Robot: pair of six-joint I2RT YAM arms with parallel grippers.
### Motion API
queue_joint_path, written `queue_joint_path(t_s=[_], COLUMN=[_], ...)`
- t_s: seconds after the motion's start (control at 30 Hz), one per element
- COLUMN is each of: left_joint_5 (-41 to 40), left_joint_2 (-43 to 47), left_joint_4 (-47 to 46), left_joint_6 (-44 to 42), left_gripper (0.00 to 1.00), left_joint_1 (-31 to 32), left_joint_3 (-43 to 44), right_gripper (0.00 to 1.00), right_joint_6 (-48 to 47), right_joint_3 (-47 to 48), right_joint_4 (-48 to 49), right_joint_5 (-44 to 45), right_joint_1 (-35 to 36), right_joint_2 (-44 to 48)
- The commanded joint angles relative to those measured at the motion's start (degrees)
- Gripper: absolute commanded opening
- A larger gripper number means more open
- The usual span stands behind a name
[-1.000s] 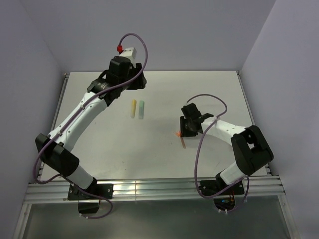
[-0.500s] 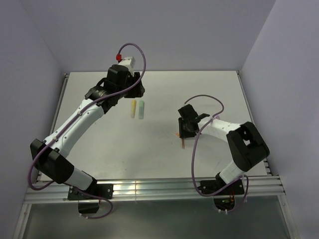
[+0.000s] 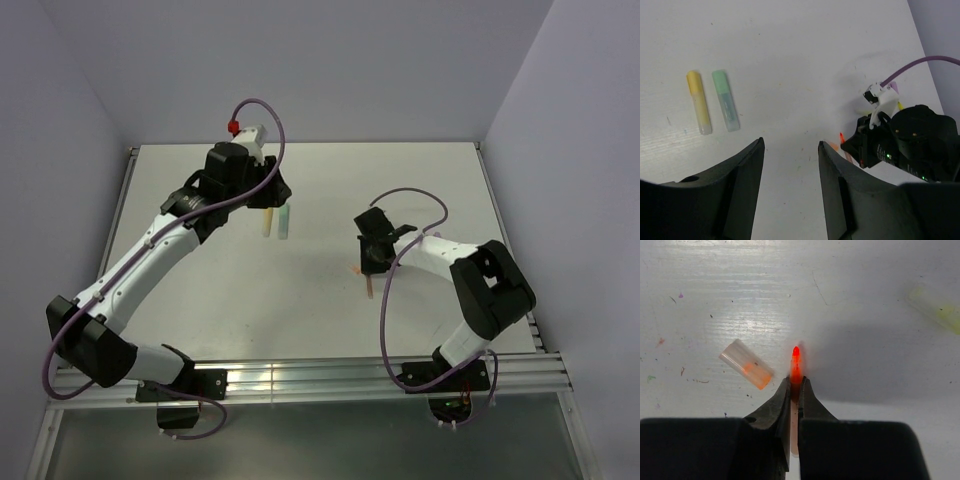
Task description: Insert the pens into the pen caps
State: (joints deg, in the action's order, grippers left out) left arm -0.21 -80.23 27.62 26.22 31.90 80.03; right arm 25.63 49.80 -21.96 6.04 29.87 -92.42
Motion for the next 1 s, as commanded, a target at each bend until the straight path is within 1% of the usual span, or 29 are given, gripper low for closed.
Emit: queue_joint_path(t_s=[0.0,0.07,0.2,0.23,0.3,0.33,0.37,0.43,0.5,0.57,0.77,0.97], left_joint_5=[4.4,7.7,12.7,13.6,16.1,17.2,18.2,21.1,24.9,26.6,28.3,28.2], left_joint_2=[3.9,5.9,10.8,11.9,14.7,16.0,16.4,17.3,17.7,17.9,16.3,13.3], left_joint_4=[-4.5,-6.4,-15.6,-20.5,-25.1,-29.3,-31.3,-36.7,-40.5,-43.9,-45.9,-45.3], left_joint_6=[1.9,3.7,8.3,10.2,11.9,13.5,14.2,16.5,17.7,19.0,19.6,18.5], left_gripper=[0.52,0.52,0.55,0.56,0.57,0.59,0.61,0.61,0.61,0.62,0.61,0.59], left_joint_1=[-0.2,-0.2,-0.1,-0.1,-0.1,-0.2,-0.2,-0.2,-0.1,-0.1,0.4,1.6], left_joint_3=[-2.3,-5.4,-13.8,-17.4,-20.8,-23.6,-24.7,-27.9,-29.8,-31.3,-32.3,-31.8], right_gripper=[0.0,0.0,0.0,0.0,0.0,0.0,0.0,0.0,0.0,0.0,0.0,0.0], right_joint_6=[1.4,2.1,3.7,4.2,5.9,6.6,8.4,11.1,12.8,14.8,18.2,19.1], right_joint_3=[0.8,1.3,3.8,4.3,6.0,6.5,7.3,7.8,8.5,9.4,12.8,17.4], right_joint_4=[-1.9,-3.4,-5.7,-6.1,-6.4,-6.3,-5.4,-3.6,-1.4,0.2,2.9,2.0], right_joint_5=[2.8,3.5,4.7,4.3,3.4,1.8,0.7,-2.5,-3.5,-3.2,-3.2,-1.1], right_joint_1=[0.4,0.5,0.5,0.5,0.5,0.5,0.5,0.5,0.6,1.0,2.1,5.6], right_joint_2=[-0.5,1.5,9.1,12.2,15.7,18.7,20.0,23.3,24.7,25.7,26.5,25.1])
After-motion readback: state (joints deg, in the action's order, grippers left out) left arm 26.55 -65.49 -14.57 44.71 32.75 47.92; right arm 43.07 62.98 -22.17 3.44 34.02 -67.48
